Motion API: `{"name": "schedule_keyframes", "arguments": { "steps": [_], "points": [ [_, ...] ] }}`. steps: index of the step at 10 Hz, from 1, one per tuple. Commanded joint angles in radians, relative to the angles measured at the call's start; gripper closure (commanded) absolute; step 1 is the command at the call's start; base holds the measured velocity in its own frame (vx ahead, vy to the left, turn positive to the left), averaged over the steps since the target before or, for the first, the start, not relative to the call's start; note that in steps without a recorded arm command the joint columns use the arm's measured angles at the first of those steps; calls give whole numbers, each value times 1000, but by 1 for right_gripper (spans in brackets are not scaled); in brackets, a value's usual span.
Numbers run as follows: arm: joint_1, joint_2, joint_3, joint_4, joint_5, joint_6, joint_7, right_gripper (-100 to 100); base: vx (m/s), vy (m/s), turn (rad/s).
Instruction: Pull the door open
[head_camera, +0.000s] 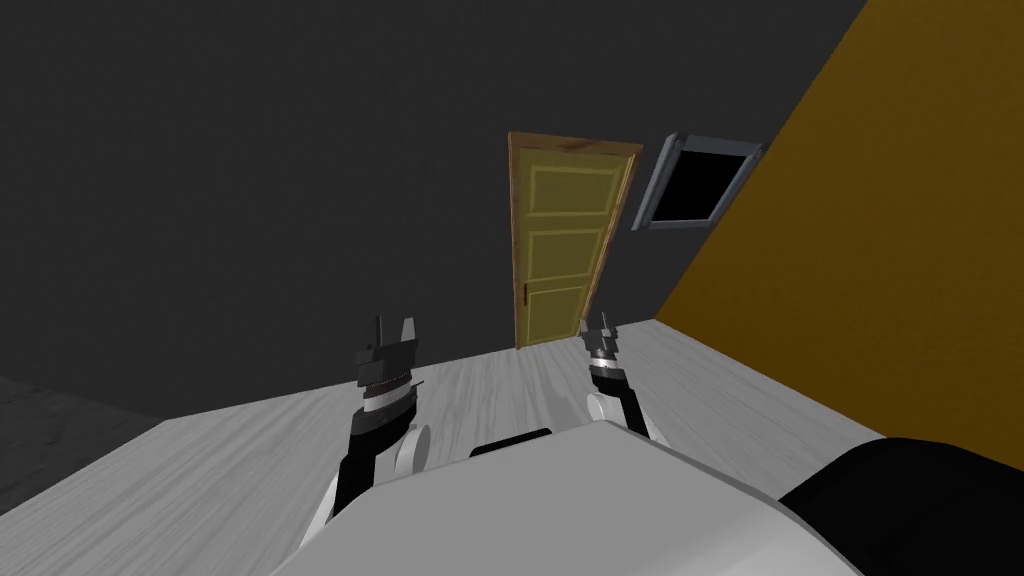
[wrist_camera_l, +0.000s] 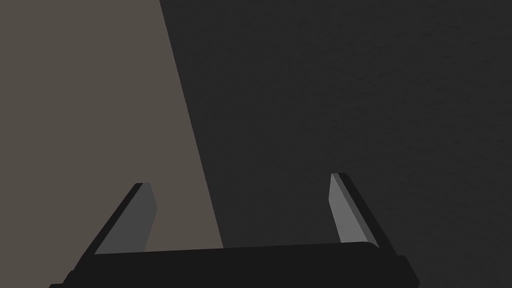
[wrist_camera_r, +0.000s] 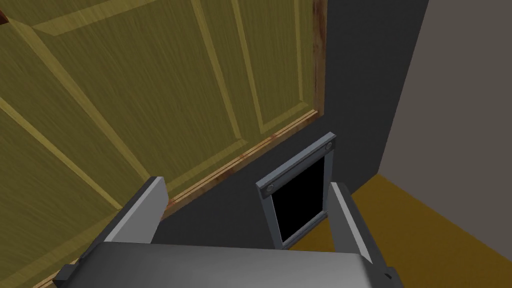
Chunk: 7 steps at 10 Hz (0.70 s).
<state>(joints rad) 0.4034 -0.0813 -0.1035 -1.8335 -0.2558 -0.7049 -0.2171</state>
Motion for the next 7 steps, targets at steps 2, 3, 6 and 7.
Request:
{"name": "schedule_keyframes", "arguments": {
  "steps": [2,3,6,7],
  "points": [
    [-18,-7,-7,60,-38,-11,-59,-100,77,-51,231],
    [-26,-10,-10,83,-53,-15,-81,-100,71,-57,124],
    [-49,-17,-18,155,-98,-27,-146,-100,78,-62,209],
    [-57,-19,-21,180,-113,-31,-169,-100,69,-61,217]
  ]
}}
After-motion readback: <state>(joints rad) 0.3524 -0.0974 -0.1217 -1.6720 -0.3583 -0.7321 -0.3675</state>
